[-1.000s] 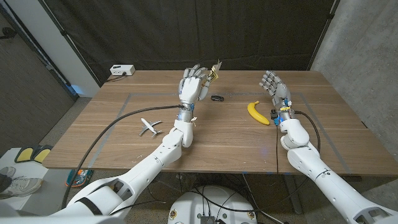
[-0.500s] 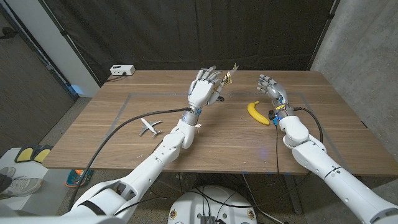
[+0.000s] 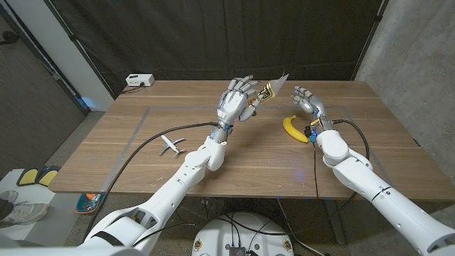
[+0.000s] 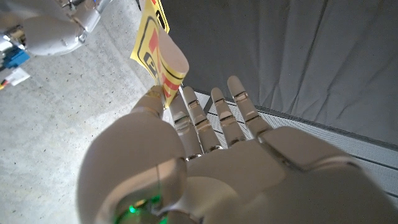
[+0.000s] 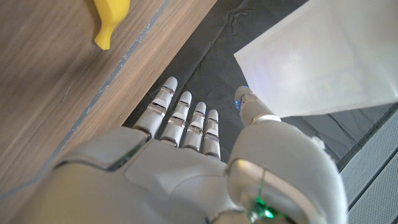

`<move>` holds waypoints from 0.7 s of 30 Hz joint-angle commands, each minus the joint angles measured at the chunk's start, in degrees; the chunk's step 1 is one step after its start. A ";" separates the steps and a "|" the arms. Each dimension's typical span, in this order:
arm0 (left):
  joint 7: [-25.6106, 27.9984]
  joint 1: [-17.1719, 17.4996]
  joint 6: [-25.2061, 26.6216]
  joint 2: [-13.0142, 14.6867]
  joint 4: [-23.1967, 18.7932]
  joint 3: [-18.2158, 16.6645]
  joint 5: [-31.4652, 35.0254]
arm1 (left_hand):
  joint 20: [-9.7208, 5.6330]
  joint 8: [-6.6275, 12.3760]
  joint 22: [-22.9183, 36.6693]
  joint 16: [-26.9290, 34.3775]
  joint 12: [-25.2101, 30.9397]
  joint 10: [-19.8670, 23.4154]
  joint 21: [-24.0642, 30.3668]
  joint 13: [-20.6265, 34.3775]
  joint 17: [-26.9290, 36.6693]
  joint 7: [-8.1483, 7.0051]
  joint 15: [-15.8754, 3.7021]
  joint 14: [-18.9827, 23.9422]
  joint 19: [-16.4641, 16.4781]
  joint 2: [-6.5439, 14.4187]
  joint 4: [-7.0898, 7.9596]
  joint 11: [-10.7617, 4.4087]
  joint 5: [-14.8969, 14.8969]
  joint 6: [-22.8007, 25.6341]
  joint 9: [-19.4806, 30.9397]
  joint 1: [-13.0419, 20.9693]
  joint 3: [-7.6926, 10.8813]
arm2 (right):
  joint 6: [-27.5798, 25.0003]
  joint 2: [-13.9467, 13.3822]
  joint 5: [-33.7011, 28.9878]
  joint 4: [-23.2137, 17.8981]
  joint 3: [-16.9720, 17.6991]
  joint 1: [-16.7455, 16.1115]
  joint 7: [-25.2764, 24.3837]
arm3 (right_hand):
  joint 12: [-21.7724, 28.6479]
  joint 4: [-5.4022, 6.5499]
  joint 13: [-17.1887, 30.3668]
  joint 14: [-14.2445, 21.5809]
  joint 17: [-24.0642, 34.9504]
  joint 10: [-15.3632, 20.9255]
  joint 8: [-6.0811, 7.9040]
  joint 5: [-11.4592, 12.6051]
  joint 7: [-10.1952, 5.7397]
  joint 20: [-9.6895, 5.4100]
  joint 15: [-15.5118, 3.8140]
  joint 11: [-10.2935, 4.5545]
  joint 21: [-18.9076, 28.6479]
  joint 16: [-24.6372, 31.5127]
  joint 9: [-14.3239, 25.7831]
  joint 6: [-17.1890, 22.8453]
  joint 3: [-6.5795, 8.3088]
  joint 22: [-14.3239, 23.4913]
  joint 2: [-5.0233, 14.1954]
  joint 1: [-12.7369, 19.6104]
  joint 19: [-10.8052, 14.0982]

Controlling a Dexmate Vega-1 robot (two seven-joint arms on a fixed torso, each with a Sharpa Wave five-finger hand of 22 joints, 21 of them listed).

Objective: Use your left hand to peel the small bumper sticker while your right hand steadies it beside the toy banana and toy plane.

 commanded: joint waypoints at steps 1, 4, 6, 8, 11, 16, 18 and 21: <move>0.04 0.73 -12.23 -2.62 2.68 -2.97 -3.29 | -0.04 0.27 0.11 0.28 -0.08 0.48 0.30 0.34 0.26 -1.59 -7.24 -0.36 -0.39 -0.29 0.02 -0.05 0.58 2.05 -0.03 0.31 -0.37 | -4.40 0.95 -5.82 -1.32 -2.65 2.02 -4.96 | 0.18 0.08 0.12 0.57 0.34 -0.14 0.12 0.06 -0.87 -0.31 -1.55 -1.09 0.14 0.55 0.12 -0.32 -0.53 0.15 -0.39 1.42 0.07; 0.04 -0.14 -15.77 -1.92 4.04 -1.21 -9.53 | -0.11 0.57 0.07 0.36 -0.26 0.08 0.35 0.65 0.40 -2.97 -7.31 -0.35 -0.42 -0.87 0.02 -0.63 1.26 2.79 -0.33 0.24 -0.88 | -4.62 1.71 -7.63 -1.34 -3.31 2.45 -6.64 | 0.08 0.17 0.15 0.36 0.50 -0.71 0.01 0.22 -1.02 -0.49 -1.89 -1.16 0.19 0.62 0.13 -0.87 -1.05 0.17 -1.00 1.91 0.04; -0.63 -0.97 -15.99 0.14 3.55 1.38 -13.85 | -0.19 0.76 0.04 0.34 -0.40 -0.22 0.40 0.82 0.43 -3.89 -7.33 -0.46 -0.38 -1.22 0.05 -0.88 1.68 2.93 -0.28 0.16 -1.22 | -4.21 1.94 -7.88 -1.26 -3.43 2.57 -6.78 | 0.10 0.24 0.16 0.18 0.57 -0.84 -0.02 0.30 -1.20 -0.66 -2.12 -1.24 0.21 0.62 0.13 -1.08 -1.30 0.18 -1.25 2.09 0.01; -3.25 -1.30 -15.58 2.77 1.75 4.24 -20.07 | -0.20 0.96 0.03 0.23 -0.68 -0.88 0.40 1.04 0.47 -4.14 -7.05 -0.79 -0.50 -1.52 0.24 -1.06 2.19 2.90 -0.11 -0.10 -1.67 | -4.78 1.94 -8.42 -1.73 -3.54 2.58 -7.07 | 0.10 0.28 0.17 -0.04 0.62 -0.94 -0.01 0.35 -1.25 -0.71 -2.24 -1.29 0.18 0.57 0.13 -1.13 -1.45 0.19 -1.39 2.21 -0.08; -10.90 -1.33 -15.76 6.67 -2.06 6.80 -29.87 | -0.17 1.09 0.00 0.10 -0.91 -1.39 0.39 1.26 0.50 -4.41 -6.89 -1.19 -0.61 -1.77 0.49 -1.17 2.78 2.69 0.08 -0.39 -2.12 | -4.70 1.94 -8.50 -1.89 -3.50 2.54 -6.97 | 0.18 0.37 0.19 -0.31 0.70 -0.91 0.03 0.45 -1.19 -0.67 -2.17 -1.22 0.16 0.55 0.14 -1.18 -1.73 0.20 -1.63 2.39 -0.23; -21.21 -2.59 -16.77 11.47 -5.43 9.51 -41.98 | -0.18 1.25 -0.05 -0.16 -1.54 -2.93 0.31 1.68 0.53 -4.59 -6.48 -1.94 -1.02 -1.86 0.88 -0.81 4.11 2.41 0.38 -0.59 -2.69 | -4.33 2.40 -8.78 -1.93 -3.34 2.32 -7.67 | 0.23 0.64 0.22 -0.72 0.85 -1.03 0.06 0.55 -1.28 -0.74 -2.06 -1.27 0.08 0.53 0.15 -1.25 -2.19 0.23 -1.87 2.44 -0.57; -25.27 -2.89 -16.92 12.85 -6.32 10.04 -46.34 | -0.15 1.16 -0.05 -0.13 -1.54 -2.93 0.29 1.76 0.54 -4.52 -6.44 -1.89 -1.13 -1.61 1.05 -0.81 4.40 2.03 0.46 -0.64 -2.71 | -4.25 2.54 -8.91 -1.92 -3.32 2.26 -7.87 | 0.25 0.76 0.23 -0.82 0.90 -1.04 0.05 0.56 -1.20 -0.67 -2.04 -1.28 0.09 0.53 0.15 -1.31 -2.35 0.23 -1.94 2.39 -0.60; -28.70 -3.19 -17.57 14.15 -6.69 10.46 -50.79 | -0.15 0.82 -0.03 -0.13 -1.64 -3.19 0.34 2.09 0.58 -4.15 -6.29 -1.99 -1.29 -0.65 1.63 -0.74 5.39 0.22 0.94 -0.75 -2.79 | -4.55 2.89 -9.25 -2.06 -3.27 2.09 -8.59 | 0.31 1.08 0.25 -1.11 1.04 -1.07 0.06 0.58 -1.13 -0.67 -1.93 -1.18 0.07 0.54 0.16 -1.38 -2.79 0.26 -2.07 2.17 -0.77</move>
